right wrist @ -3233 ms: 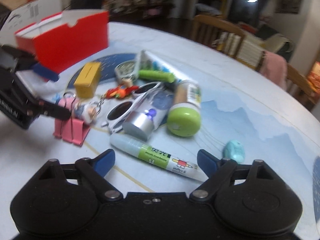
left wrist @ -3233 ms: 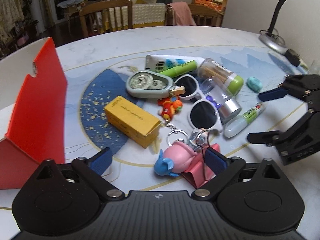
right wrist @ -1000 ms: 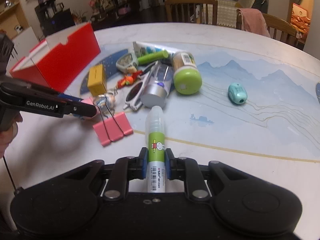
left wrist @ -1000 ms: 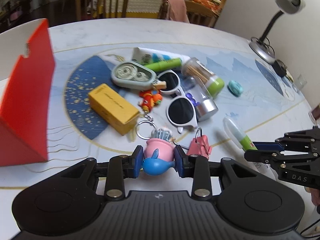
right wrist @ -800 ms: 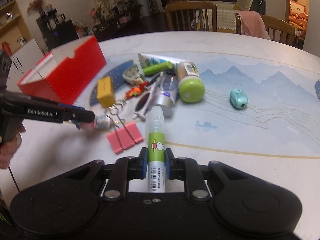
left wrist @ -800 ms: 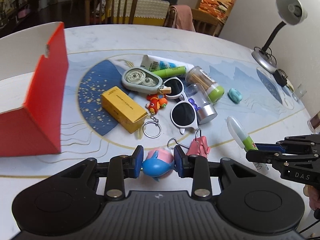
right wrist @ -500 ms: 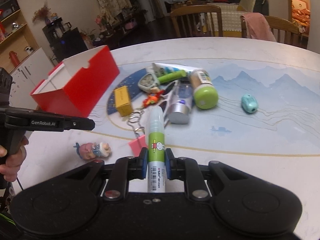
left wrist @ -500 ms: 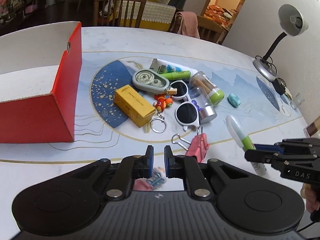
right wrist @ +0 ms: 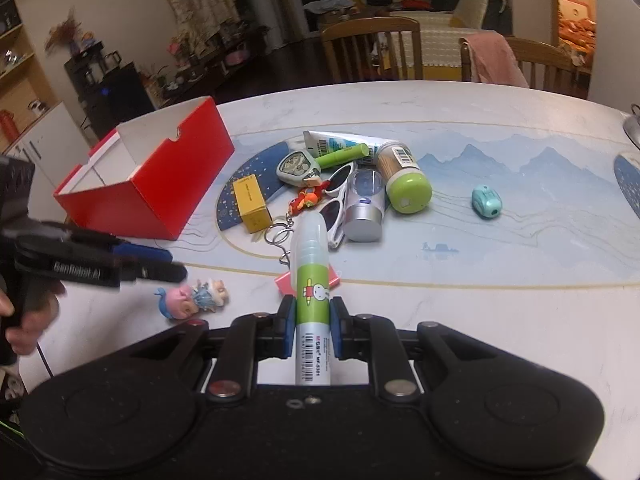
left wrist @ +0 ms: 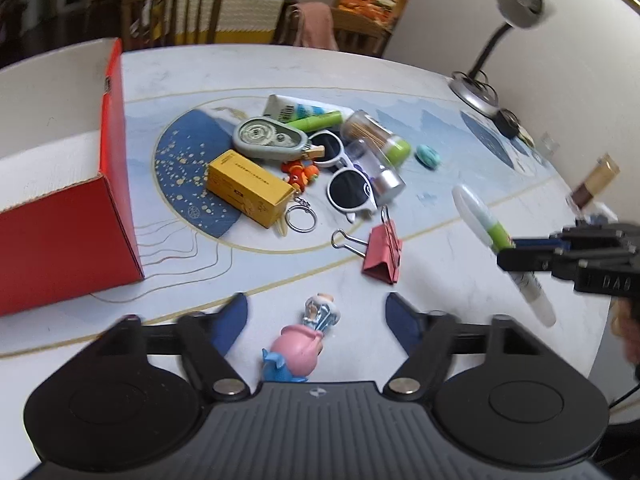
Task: Organize rigid objects
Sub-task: 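Lift the figurine with the left gripper while the right gripper holds the glue stick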
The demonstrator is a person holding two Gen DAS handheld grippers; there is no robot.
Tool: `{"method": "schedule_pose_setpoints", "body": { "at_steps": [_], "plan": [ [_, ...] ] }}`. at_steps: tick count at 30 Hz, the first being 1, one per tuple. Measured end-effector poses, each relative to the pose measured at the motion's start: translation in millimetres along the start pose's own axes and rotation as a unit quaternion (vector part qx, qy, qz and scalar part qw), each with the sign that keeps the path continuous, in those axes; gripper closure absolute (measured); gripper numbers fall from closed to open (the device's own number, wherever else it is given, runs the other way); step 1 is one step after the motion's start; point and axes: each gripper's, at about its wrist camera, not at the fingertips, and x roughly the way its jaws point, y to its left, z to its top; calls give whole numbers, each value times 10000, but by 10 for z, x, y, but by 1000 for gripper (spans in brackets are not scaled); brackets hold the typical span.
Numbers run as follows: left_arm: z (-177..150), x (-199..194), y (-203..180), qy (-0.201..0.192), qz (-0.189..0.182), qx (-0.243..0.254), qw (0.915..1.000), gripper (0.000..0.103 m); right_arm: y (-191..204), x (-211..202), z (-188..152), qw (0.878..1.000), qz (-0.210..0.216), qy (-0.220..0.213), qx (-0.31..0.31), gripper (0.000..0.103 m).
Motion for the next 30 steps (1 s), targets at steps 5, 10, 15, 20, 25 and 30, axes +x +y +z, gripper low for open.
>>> {"method": "schedule_pose_setpoints", "body": {
  "at_steps": [5, 10, 15, 20, 25, 30],
  "plan": [
    [-117, 235, 13, 373, 21, 413, 9984, 27, 91, -51, -69, 9997, -185, -11, 143, 86],
    [-210, 278, -4, 407, 24, 685, 9968, 30, 173, -108, -135, 9990, -366, -38, 254, 86],
    [-243, 290, -10, 409, 24, 820, 9958, 53, 250, -136, -174, 9983, -484, -44, 326, 86],
    [-252, 277, 4, 341, 40, 847, 9958, 68, 345, -127, -189, 9979, -539, -24, 354, 86],
    [-238, 148, 65, 152, 33, 607, 9980, 69, 460, -71, -169, 9977, -552, 19, 390, 86],
    [-149, -107, 152, -172, -59, 430, 9989, 74, 631, -48, -77, 9982, -500, -57, 321, 86]
  ]
}}
